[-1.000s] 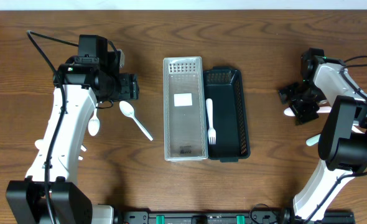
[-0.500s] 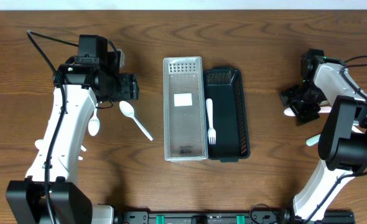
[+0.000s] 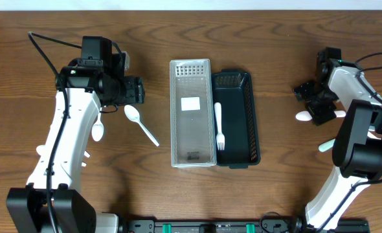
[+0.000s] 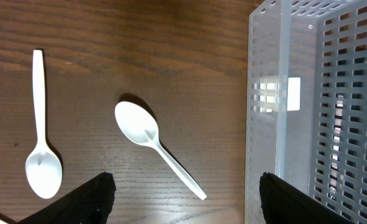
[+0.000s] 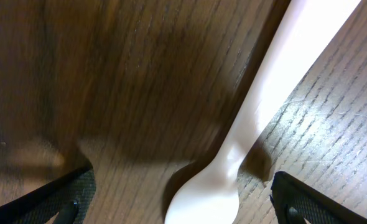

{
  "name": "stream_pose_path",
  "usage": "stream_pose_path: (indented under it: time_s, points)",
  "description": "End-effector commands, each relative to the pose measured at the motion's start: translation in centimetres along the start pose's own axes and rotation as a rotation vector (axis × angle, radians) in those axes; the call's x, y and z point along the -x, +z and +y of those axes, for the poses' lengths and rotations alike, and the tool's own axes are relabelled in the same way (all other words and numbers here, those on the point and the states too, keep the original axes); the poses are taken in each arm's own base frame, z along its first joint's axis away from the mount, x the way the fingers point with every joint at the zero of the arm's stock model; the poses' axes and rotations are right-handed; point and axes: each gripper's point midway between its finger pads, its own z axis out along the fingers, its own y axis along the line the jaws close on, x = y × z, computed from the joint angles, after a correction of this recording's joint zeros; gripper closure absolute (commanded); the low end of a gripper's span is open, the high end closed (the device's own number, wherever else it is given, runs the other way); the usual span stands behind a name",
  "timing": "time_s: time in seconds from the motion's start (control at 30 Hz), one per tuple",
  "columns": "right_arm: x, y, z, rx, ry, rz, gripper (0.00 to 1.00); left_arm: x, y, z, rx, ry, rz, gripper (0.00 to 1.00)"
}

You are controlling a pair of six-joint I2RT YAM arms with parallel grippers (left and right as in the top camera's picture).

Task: Pack container
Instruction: 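Align right gripper above the white spoon near the right edge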

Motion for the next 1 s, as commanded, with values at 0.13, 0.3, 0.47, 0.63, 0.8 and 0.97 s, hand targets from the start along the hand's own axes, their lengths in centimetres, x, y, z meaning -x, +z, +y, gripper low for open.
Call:
stream_pose_path:
  time_s: [0.13, 0.3, 0.47, 0.63, 0.8, 0.97]
  points:
    - [-0.8, -3.7, -0.9, 0.044, -0.022, 0.001, 0.05, 0.9, -1.2, -0.4, -0.011, 0.016, -0.041, 0.23]
    - [-2.1, -4.8, -0.6, 0.134, 0.008, 0.037, 0.04, 0.9, -1.2, -0.4, -0.01, 0.015, -0.041, 0.23]
    - [-2.8, -2.7, 0.0, 0.229, 0.008, 0.026, 0.04, 0.7, -1.2, -0.4, -0.01, 0.014, -0.036, 0.23]
    - [-4.1, 0.0, -1.2, 0.229, 0.029, 0.042, 0.03, 0.7, -1.2, -0.4, -0.01, 0.014, -0.034, 0.23]
    - [-4.2, 0.5, -1.7, 0.224, 0.032, 0.045, 0.02, 0.7, -1.2, -0.4, -0.01, 0.014, -0.034, 0.23]
    - [-4.2, 0.5, -1.6, 0.227, 0.033, 0.043, 0.05, 0.7, -1.2, -0.4, -0.01, 0.014, -0.033, 0.23]
